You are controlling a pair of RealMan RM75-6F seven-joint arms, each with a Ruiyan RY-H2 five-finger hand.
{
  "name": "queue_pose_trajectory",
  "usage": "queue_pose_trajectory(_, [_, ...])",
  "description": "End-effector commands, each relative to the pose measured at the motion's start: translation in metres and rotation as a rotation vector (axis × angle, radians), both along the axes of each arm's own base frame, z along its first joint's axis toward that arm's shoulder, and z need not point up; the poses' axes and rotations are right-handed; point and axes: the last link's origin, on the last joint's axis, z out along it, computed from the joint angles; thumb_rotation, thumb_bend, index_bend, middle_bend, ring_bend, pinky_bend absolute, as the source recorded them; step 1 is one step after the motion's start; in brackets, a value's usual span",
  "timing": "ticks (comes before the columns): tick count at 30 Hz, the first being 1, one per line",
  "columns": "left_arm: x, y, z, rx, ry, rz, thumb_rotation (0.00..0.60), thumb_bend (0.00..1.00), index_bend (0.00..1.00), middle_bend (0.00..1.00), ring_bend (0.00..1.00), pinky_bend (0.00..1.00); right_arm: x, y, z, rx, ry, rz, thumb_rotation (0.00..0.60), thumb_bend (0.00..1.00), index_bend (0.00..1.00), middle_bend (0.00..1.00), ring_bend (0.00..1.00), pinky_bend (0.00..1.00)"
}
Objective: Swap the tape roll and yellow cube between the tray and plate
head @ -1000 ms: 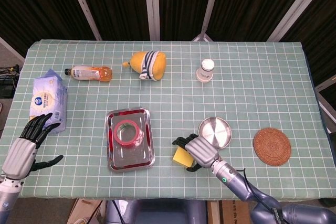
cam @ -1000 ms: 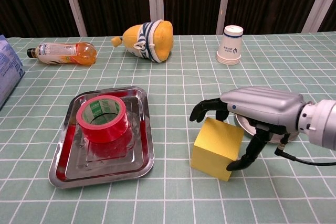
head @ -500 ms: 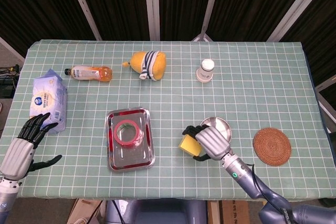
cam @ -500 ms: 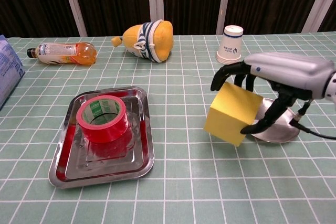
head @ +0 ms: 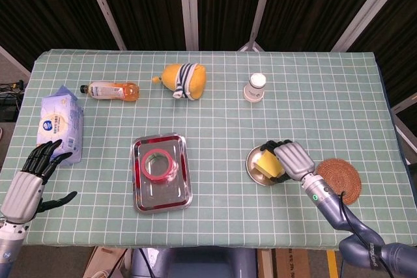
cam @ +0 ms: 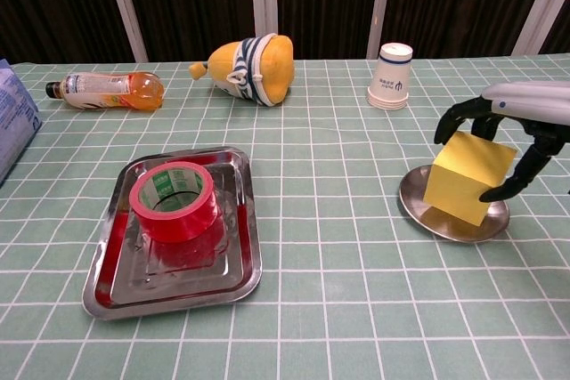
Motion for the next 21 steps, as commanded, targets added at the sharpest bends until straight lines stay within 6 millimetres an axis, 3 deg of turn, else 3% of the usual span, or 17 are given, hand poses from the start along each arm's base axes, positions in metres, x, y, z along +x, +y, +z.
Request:
queue_pose_trajectory(1, [0.0, 0.0, 0.0, 0.002, 0.003, 0.003, 0.6, 0.0, 0.2, 0.03, 0.0, 0.08, -0.005, -0.003, -0.002, 0.003, 0.001, -0.012, 0.6, 0.3, 0.25, 0.24, 0.35, 0.22])
queue_pose_trajectory(7, [-0.001, 0.001, -0.001, -0.002, 0.011, 0.007, 0.6, 0.0, 0.2, 0.03, 0.0, 0.08, -0.01, -0.003, -0.002, 0.028, 0.023, -0.038, 0.6, 0.02, 0.05, 0.04, 0.1, 0.0])
queue_pose_trajectory(14, [-0.002, 0.003, -0.001, 0.008, 0.017, 0.017, 0.6, 0.0, 0.19, 0.03, 0.0, 0.08, 0.003, 0.001, 0.011, 0.002, -0.02, -0.05, 0.6, 0.0, 0.0, 0.0, 0.03, 0.0])
queue_pose_trajectory(16, [-0.003, 0.004, -0.002, 0.01, 0.023, 0.025, 0.6, 0.0, 0.19, 0.03, 0.0, 0.08, 0.003, 0.005, 0.024, -0.021, -0.016, -0.047, 0.6, 0.0, 0.0, 0.0, 0.03, 0.0])
queue_pose_trajectory(19, [-0.011, 0.003, 0.009, 0.029, 0.049, 0.052, 0.6, 0.0, 0.19, 0.03, 0.0, 0.08, -0.007, 0.015, 0.064, -0.164, -0.013, -0.063, 0.6, 0.0, 0.0, 0.0, 0.03, 0.0])
queue_pose_trajectory(21, [-0.013, 0.006, 0.007, 0.037, 0.088, 0.075, 0.6, 0.01, 0.19, 0.03, 0.0, 0.08, -0.022, 0.035, 0.1, -0.316, -0.027, -0.093, 0.6, 0.0, 0.0, 0.0, 0.05, 0.0])
